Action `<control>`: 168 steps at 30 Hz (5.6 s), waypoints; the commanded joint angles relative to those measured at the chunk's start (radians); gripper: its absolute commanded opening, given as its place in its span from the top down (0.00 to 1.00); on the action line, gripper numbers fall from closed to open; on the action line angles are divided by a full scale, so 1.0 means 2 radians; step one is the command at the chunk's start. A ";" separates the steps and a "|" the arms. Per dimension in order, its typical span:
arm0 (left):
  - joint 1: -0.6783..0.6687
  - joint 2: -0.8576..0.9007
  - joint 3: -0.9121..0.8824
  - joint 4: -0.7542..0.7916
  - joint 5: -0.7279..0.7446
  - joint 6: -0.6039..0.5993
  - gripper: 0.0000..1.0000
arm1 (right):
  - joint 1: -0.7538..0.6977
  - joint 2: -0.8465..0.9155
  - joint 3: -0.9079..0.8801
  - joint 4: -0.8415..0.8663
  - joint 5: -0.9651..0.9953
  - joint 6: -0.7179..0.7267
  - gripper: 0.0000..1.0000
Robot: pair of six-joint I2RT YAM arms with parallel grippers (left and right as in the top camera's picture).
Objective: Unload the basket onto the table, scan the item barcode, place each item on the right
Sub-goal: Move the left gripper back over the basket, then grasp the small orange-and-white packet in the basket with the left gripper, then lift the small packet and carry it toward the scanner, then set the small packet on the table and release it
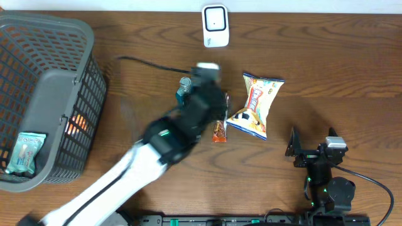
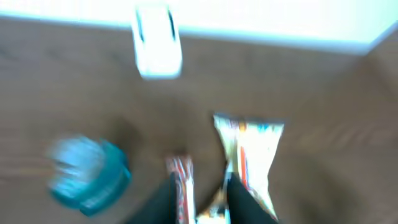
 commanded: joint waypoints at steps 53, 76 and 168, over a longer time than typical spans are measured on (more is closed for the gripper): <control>0.728 0.185 0.048 -0.213 0.283 -0.168 0.03 | 0.003 -0.001 -0.001 -0.002 0.002 -0.006 0.01; 0.728 0.310 0.048 -0.196 0.278 -0.167 0.17 | 0.003 -0.001 -0.001 -0.002 0.002 -0.006 0.01; -0.029 0.345 0.147 -0.175 0.181 -0.378 0.67 | 0.003 -0.001 -0.001 -0.002 0.002 -0.006 0.01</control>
